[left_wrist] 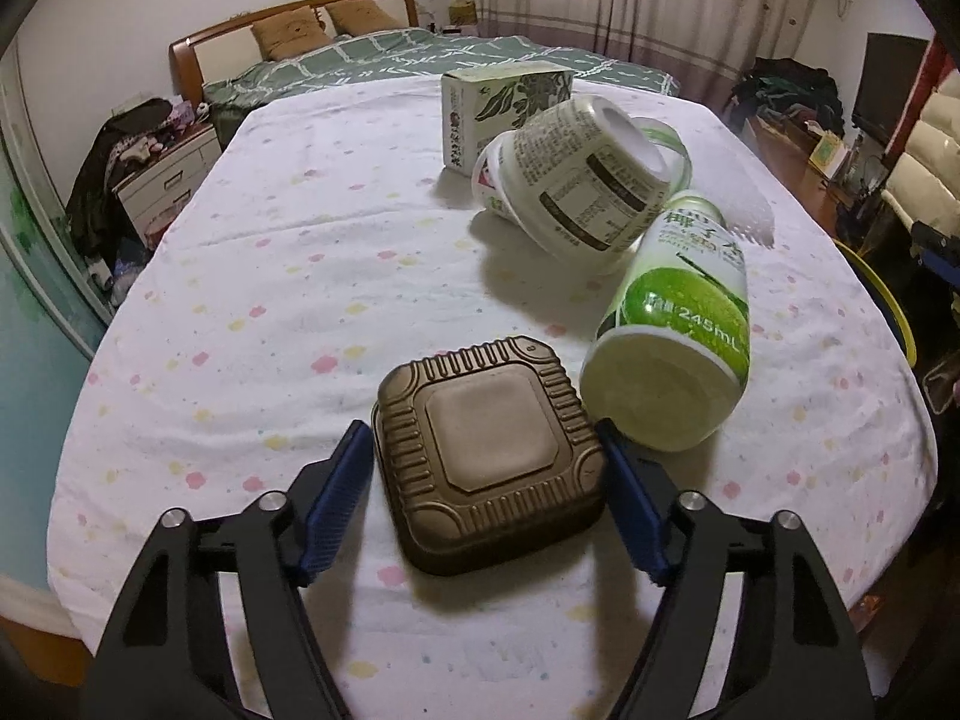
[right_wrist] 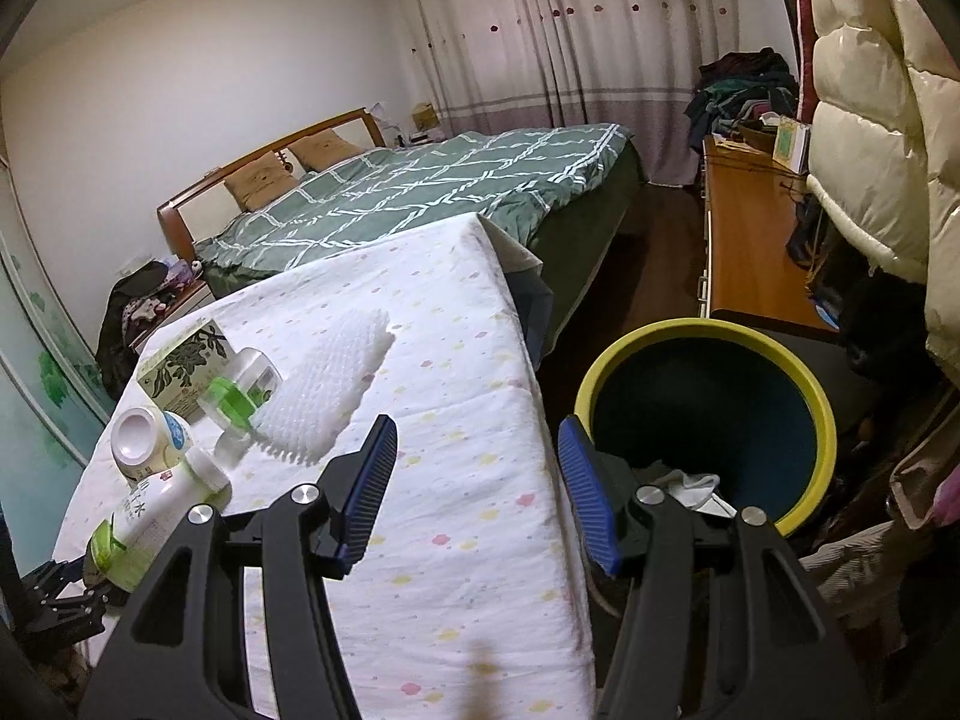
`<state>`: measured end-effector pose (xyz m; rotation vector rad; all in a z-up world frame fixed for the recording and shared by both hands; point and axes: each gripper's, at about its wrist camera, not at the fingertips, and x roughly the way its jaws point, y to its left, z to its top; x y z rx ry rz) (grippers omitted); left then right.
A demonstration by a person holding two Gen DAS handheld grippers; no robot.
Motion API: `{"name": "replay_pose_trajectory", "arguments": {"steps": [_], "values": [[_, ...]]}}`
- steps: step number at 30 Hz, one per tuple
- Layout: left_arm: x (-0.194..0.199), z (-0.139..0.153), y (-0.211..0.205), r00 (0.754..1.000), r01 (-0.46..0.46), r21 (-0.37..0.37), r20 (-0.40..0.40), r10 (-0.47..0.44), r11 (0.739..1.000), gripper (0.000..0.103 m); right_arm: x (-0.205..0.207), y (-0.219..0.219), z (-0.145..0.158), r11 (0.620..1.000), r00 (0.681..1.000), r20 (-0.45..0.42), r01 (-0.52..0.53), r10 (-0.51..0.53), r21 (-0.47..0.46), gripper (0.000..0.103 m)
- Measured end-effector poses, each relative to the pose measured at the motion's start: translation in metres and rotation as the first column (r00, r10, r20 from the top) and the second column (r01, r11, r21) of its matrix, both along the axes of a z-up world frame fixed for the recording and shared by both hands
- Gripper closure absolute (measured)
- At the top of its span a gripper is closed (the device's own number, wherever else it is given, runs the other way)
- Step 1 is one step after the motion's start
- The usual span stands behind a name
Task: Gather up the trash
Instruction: 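Reach the left gripper to the brown square plastic container and grasp it, then carry the brown container over the bin and open the left gripper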
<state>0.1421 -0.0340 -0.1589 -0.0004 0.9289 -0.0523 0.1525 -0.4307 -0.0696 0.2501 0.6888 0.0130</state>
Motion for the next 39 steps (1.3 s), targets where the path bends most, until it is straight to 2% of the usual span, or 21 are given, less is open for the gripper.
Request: {"name": "replay_pose_trajectory", "arguments": {"steps": [7,13,26,33,39], "values": [[-0.002,0.002,-0.001,1.0,-0.011,0.019,0.018,0.01,1.0,0.037,-0.001,0.005,-0.001,1.0,1.0,-0.004,-0.011,0.011,0.004,0.049],[-0.006,0.01,0.001,0.999,-0.023,0.035,0.042,0.022,0.999,0.038,-0.002,0.005,-0.001,1.0,1.0,-0.008,-0.017,0.017,0.013,0.049],[-0.026,0.057,0.018,0.988,-0.046,0.015,0.151,0.043,0.999,0.038,-0.01,0.009,0.004,0.999,0.999,0.007,-0.035,0.035,0.015,0.049],[-0.025,0.093,-0.008,0.976,0.033,0.025,0.217,-0.038,0.999,0.038,-0.021,-0.004,0.013,1.0,0.999,0.034,-0.012,0.012,0.008,0.049],[-0.004,0.116,-0.062,0.952,0.164,0.003,0.261,-0.159,0.986,0.038,-0.039,-0.031,0.017,0.998,0.997,0.054,0.059,-0.058,-0.008,0.049]]}}
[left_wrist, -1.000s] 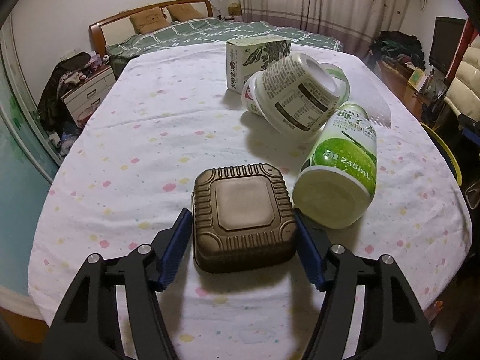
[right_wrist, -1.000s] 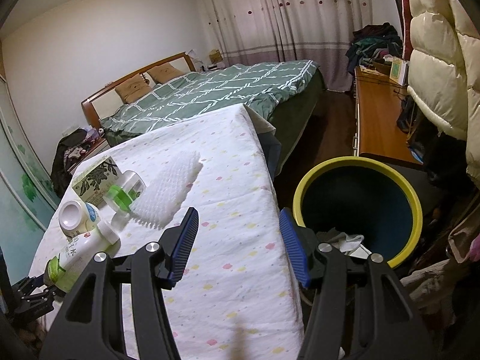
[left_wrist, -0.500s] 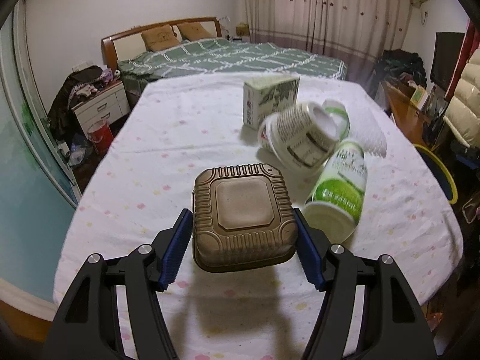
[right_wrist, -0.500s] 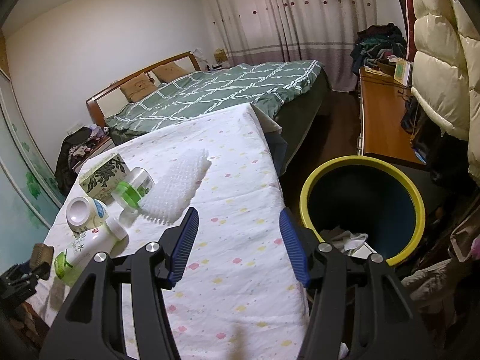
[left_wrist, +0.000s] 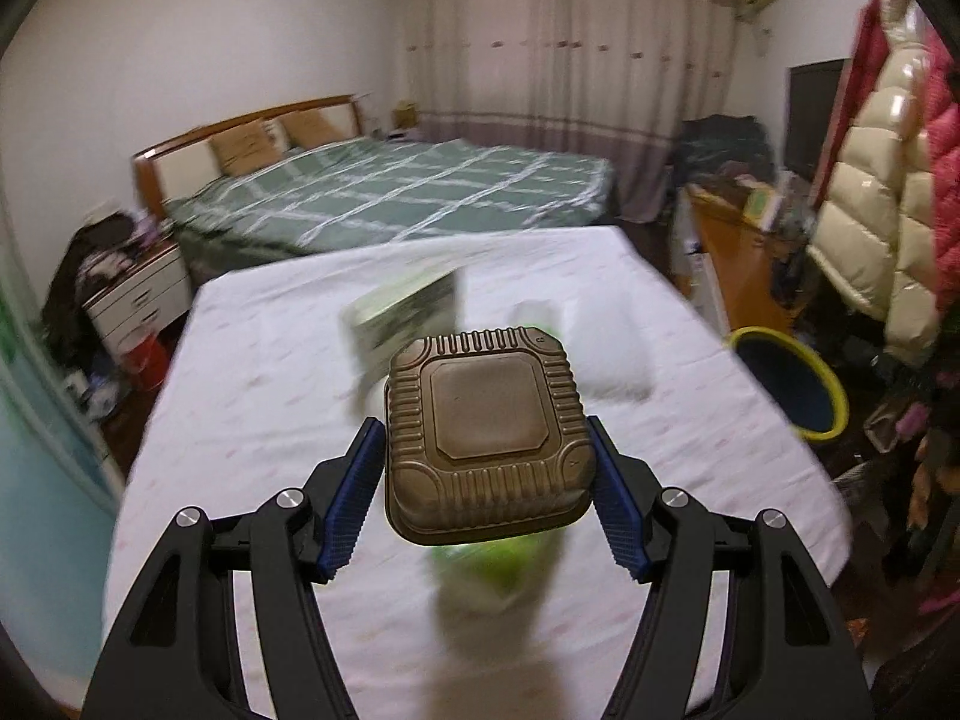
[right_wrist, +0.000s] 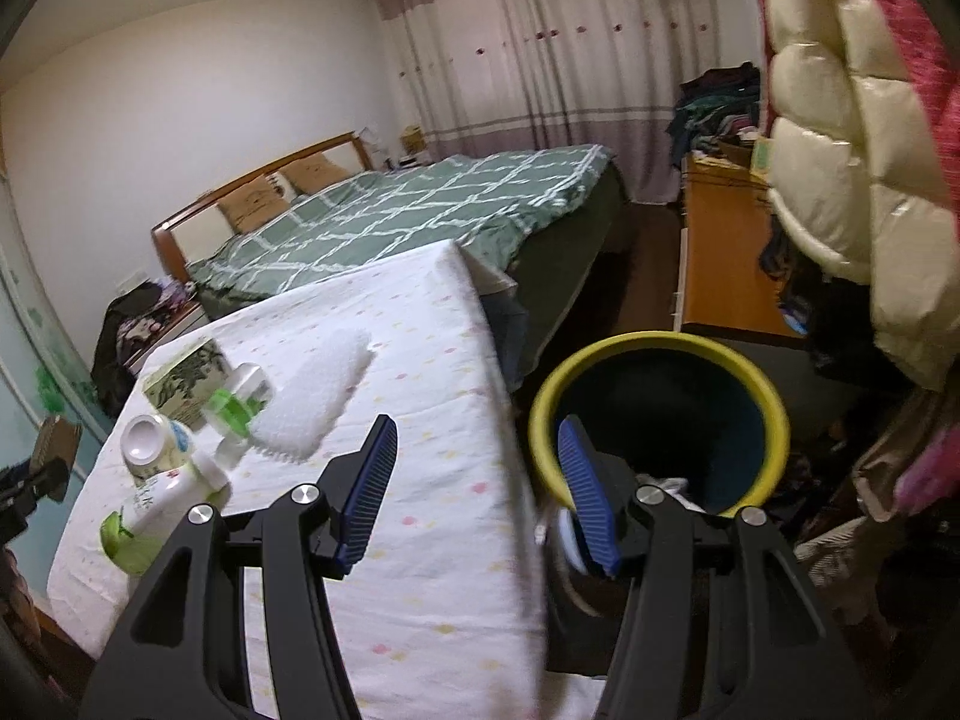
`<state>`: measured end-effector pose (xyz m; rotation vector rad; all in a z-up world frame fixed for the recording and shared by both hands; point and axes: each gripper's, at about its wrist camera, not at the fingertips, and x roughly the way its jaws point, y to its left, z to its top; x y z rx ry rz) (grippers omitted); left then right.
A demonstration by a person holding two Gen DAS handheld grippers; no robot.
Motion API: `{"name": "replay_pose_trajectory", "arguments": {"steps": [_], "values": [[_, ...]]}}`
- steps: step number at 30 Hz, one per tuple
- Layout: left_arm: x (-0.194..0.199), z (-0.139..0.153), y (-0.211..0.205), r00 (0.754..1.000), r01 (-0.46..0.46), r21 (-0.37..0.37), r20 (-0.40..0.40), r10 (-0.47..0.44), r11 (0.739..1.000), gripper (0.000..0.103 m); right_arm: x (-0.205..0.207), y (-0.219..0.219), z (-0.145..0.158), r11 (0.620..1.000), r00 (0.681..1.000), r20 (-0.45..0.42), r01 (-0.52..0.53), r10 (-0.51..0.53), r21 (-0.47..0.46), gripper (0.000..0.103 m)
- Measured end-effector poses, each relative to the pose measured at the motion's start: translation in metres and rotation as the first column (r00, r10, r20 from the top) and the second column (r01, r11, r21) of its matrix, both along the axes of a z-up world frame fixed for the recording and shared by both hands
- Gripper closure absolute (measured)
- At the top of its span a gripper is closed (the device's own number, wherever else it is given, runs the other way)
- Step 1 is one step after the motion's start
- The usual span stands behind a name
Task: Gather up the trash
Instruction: 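Carry the brown container over the bin and open the left gripper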
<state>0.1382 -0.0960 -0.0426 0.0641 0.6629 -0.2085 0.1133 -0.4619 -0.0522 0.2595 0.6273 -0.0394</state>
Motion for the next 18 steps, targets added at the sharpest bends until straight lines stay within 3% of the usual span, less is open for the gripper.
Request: {"name": "replay_pose_trajectory", "arguments": {"steps": [5,13,18], "values": [[0.024,0.004,-0.069,0.989,0.148,-0.01,-0.007,-0.148,0.989,0.038,-0.018,-0.033,0.002,0.997,0.997,0.013,0.081,-0.081,-0.011,0.049],[0.063,-0.003,-0.197,0.927,0.371,-0.014,-0.051,-0.372,0.928,0.038,-0.044,-0.082,-0.002,0.981,0.981,0.012,0.191,-0.191,-0.011,0.049],[0.09,-0.016,-0.268,0.887,0.451,-0.025,-0.095,-0.452,0.892,0.038,-0.054,-0.097,-0.006,0.972,0.973,0.01,0.232,-0.232,-0.024,0.049]]}}
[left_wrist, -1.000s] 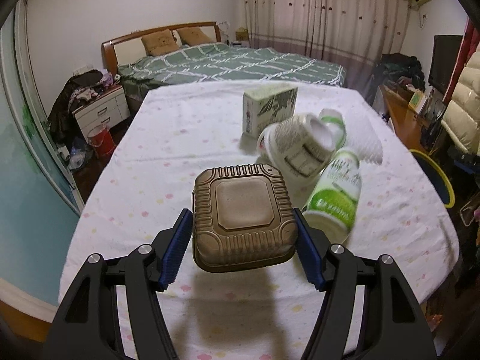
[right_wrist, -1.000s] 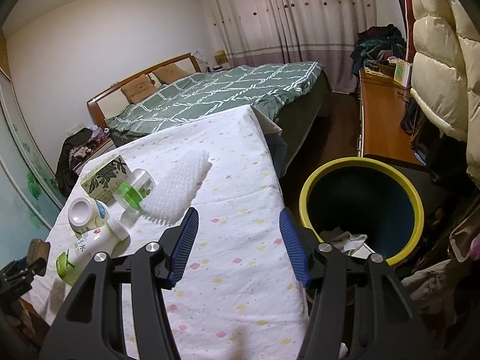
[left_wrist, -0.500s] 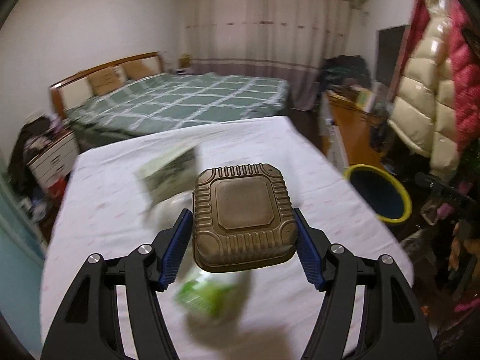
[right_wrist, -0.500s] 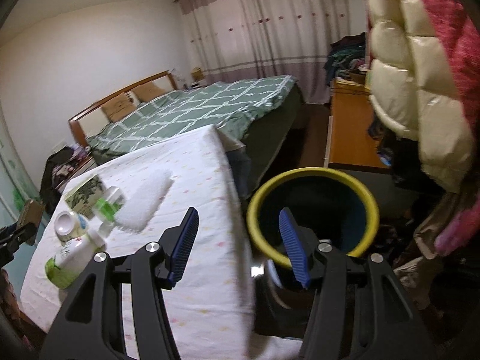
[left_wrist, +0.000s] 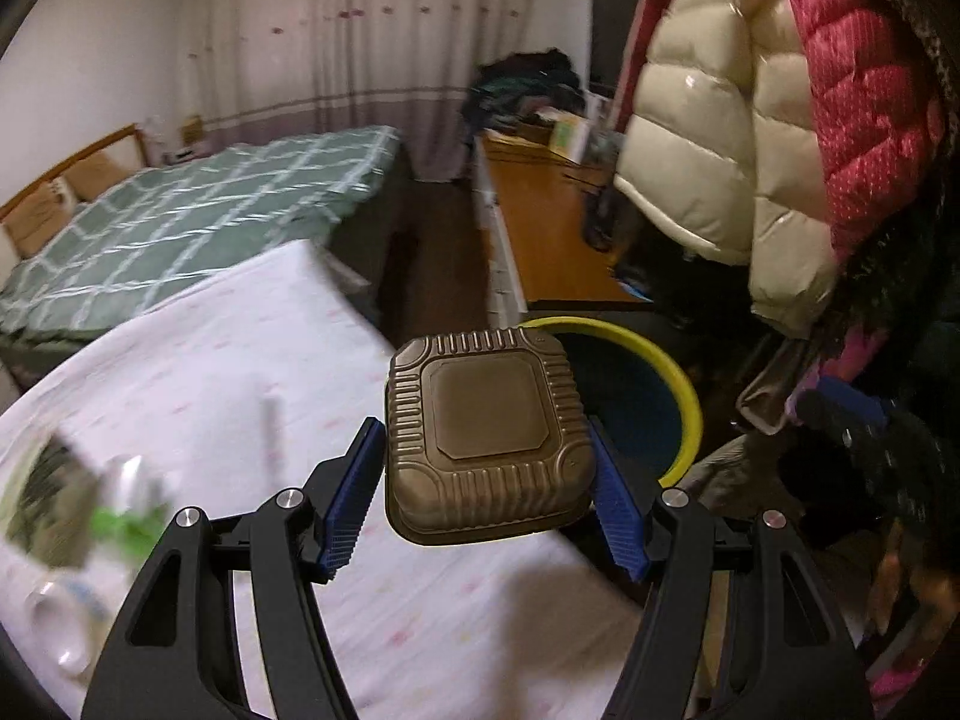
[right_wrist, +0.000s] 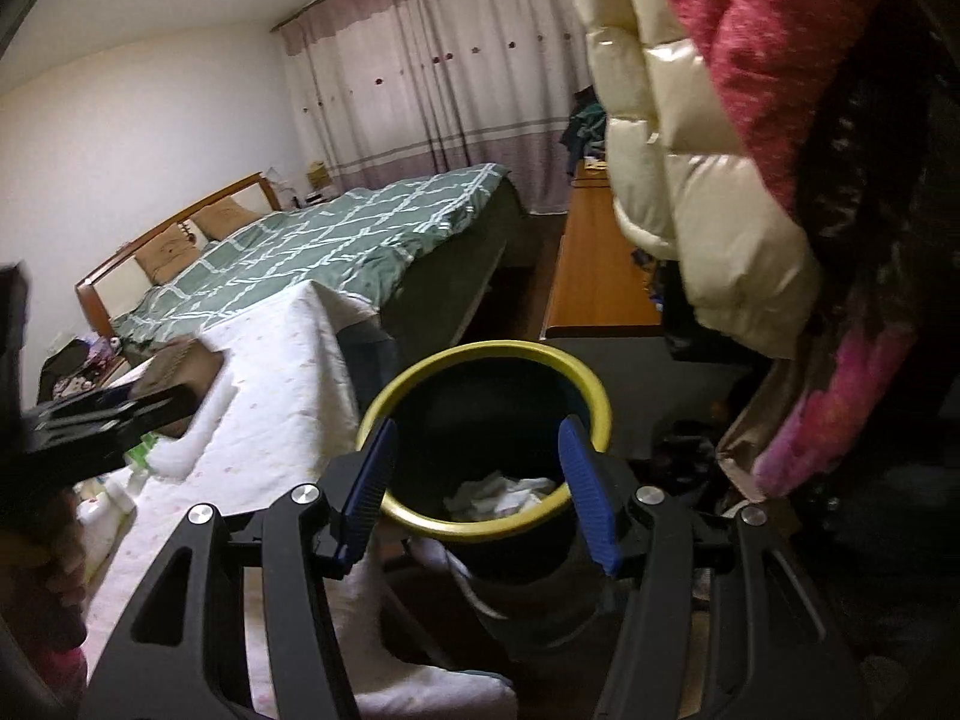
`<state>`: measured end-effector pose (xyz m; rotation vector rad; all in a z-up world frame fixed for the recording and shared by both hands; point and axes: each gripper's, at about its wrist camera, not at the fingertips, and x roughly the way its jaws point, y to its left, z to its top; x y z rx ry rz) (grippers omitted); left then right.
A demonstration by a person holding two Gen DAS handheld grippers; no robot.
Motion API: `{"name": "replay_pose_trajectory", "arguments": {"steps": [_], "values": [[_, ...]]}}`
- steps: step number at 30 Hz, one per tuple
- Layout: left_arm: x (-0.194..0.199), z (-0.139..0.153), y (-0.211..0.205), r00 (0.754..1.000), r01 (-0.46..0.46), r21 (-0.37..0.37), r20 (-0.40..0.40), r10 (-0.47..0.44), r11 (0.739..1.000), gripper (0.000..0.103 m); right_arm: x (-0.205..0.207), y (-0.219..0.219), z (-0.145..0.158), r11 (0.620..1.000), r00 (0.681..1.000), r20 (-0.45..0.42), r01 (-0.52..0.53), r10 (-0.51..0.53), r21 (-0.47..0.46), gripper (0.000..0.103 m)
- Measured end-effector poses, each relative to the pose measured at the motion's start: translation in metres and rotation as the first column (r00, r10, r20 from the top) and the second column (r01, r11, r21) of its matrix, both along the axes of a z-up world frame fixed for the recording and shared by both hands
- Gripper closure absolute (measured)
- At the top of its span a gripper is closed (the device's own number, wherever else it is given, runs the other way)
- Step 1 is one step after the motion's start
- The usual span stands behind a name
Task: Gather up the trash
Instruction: 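Carry the brown container over the bin and open the left gripper, then grasp the white foam mesh sleeve with the right gripper and lift it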
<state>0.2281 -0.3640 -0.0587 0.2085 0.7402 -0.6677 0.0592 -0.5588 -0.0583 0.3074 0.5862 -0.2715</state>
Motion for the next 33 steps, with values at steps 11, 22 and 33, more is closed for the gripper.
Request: {"name": "replay_pose_trajectory", "arguments": {"steps": [11,22,33], "values": [[0.05,-0.036,-0.114,0.998,0.052,0.026,-0.02,-0.052,0.998,0.021,-0.009,-0.02,-0.015,0.998,0.998,-0.031,0.056,-0.056,0.006,0.049],[0.022,0.006,-0.043,0.999,-0.038,-0.057,0.018,0.039,0.998,0.01,-0.004,0.001,-0.016,1.0,0.999,-0.042,0.021,-0.021,0.006,0.049],[-0.05,0.054,0.169,0.936,-0.319,-0.127,0.115,0.333,0.939,0.005,0.028,0.069,-0.02,0.992,0.989,-0.068,-0.13,0.129,-0.004,0.049]]}}
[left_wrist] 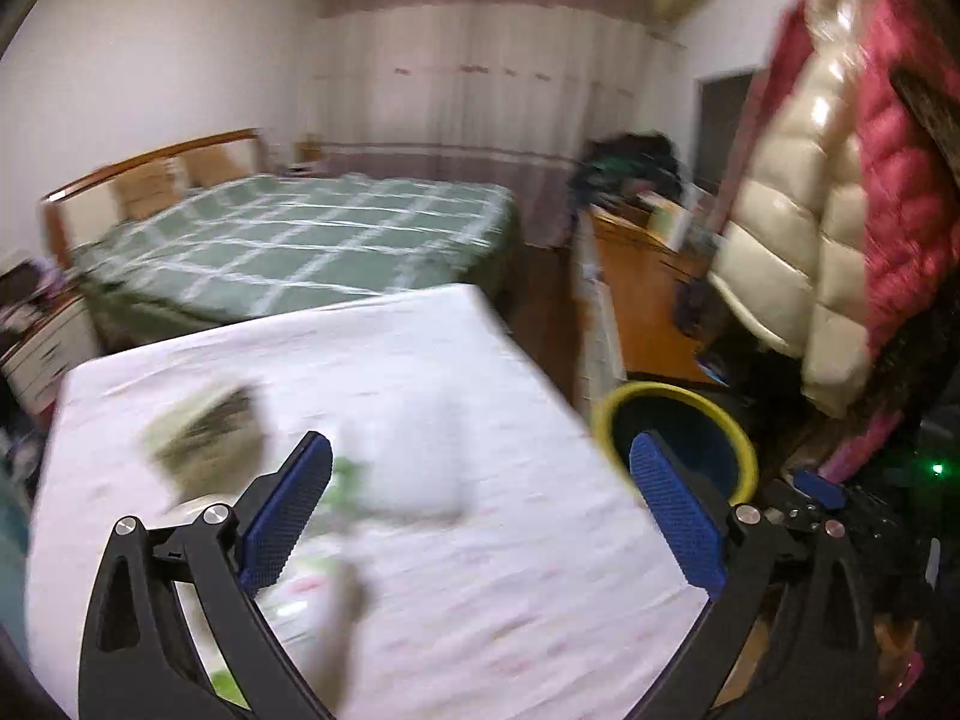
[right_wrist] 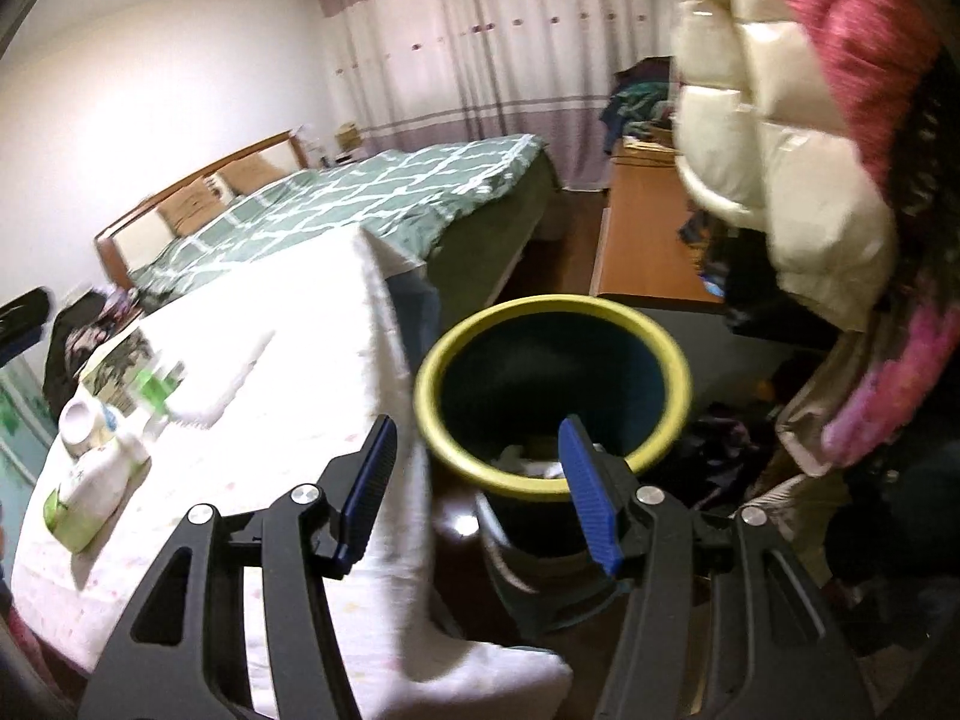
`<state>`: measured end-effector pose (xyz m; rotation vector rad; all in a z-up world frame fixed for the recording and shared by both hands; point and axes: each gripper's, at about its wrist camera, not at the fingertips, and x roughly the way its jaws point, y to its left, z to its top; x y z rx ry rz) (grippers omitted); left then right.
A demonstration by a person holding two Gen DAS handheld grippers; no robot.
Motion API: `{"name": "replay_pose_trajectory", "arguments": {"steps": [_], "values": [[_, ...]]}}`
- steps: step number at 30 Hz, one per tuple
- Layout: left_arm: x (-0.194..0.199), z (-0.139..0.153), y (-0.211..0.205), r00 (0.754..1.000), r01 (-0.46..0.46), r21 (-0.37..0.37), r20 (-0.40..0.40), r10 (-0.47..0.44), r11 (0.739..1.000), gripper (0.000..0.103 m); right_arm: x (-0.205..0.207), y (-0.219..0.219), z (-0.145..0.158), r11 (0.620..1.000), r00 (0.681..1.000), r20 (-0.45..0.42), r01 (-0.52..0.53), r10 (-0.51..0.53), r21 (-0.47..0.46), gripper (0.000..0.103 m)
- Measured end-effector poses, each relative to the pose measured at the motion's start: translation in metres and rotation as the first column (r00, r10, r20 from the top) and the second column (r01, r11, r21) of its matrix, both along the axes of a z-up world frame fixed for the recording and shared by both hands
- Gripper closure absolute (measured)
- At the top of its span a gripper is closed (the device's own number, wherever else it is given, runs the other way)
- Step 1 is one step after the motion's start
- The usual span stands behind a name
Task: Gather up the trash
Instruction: 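Grasp the white foam mesh sleeve with the right gripper and lift it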
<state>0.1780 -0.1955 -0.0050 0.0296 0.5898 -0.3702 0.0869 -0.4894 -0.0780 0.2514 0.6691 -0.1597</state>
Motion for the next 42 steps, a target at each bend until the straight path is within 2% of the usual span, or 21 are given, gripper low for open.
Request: {"name": "replay_pose_trajectory", "arguments": {"steps": [4,8,14,19,21,28,32,37,38,39,40,42], "values": [[-0.021,0.006,0.071,0.989,-0.142,-0.016,0.025,0.143,0.99,0.005,0.017,0.032,-0.002,0.998,0.998,-0.012,-0.07,0.07,0.003,0.049],[-0.037,0.006,0.132,0.963,-0.266,-0.025,0.035,0.266,0.964,0.005,0.037,0.069,-0.006,0.987,0.987,-0.027,-0.157,0.157,0.019,0.049],[-0.052,-0.004,0.19,0.935,-0.352,-0.045,0.027,0.353,0.935,0.005,0.077,0.129,-0.005,0.958,0.957,-0.045,-0.284,0.285,0.04,0.049],[-0.054,-0.012,0.208,0.925,-0.377,-0.055,0.017,0.379,0.924,0.005,0.125,0.162,-0.002,0.944,0.942,-0.071,-0.328,0.329,0.031,0.047],[-0.053,-0.015,0.211,0.923,-0.384,-0.056,0.015,0.385,0.922,0.005,0.145,0.171,-0.003,0.947,0.943,-0.087,-0.32,0.321,0.02,0.042],[-0.041,-0.028,0.213,0.926,-0.378,-0.067,-0.02,0.378,0.923,0.005,0.212,0.19,-0.026,0.963,0.943,-0.205,-0.268,0.262,-0.002,0.04],[-0.035,-0.037,0.217,0.927,-0.375,-0.072,-0.04,0.373,0.924,0.005,0.236,0.195,-0.039,0.97,0.936,-0.26,-0.243,0.238,0.015,0.037],[-0.029,-0.044,0.219,0.926,-0.376,-0.077,-0.058,0.373,0.923,0.005,0.242,0.204,-0.05,0.972,0.929,-0.297,-0.235,0.221,-0.01,0.037],[-0.027,-0.046,0.219,0.926,-0.376,-0.078,-0.062,0.372,0.923,0.005,0.242,0.204,-0.05,0.972,0.93,-0.297,-0.233,0.218,-0.017,0.038],[-0.027,-0.047,0.219,0.926,-0.376,-0.078,-0.065,0.372,0.923,0.005,0.242,0.204,-0.051,0.972,0.93,-0.296,-0.233,0.217,-0.019,0.046],[-0.026,-0.047,0.219,0.926,-0.376,-0.078,-0.067,0.371,0.923,0.005,0.242,0.204,-0.051,0.971,0.929,-0.296,-0.237,0.223,-0.011,0.05],[-0.025,-0.048,0.218,0.927,-0.373,-0.078,-0.072,0.368,0.924,0.005,0.241,0.203,-0.05,0.967,0.925,-0.29,-0.253,0.248,0.02,0.069]]}}
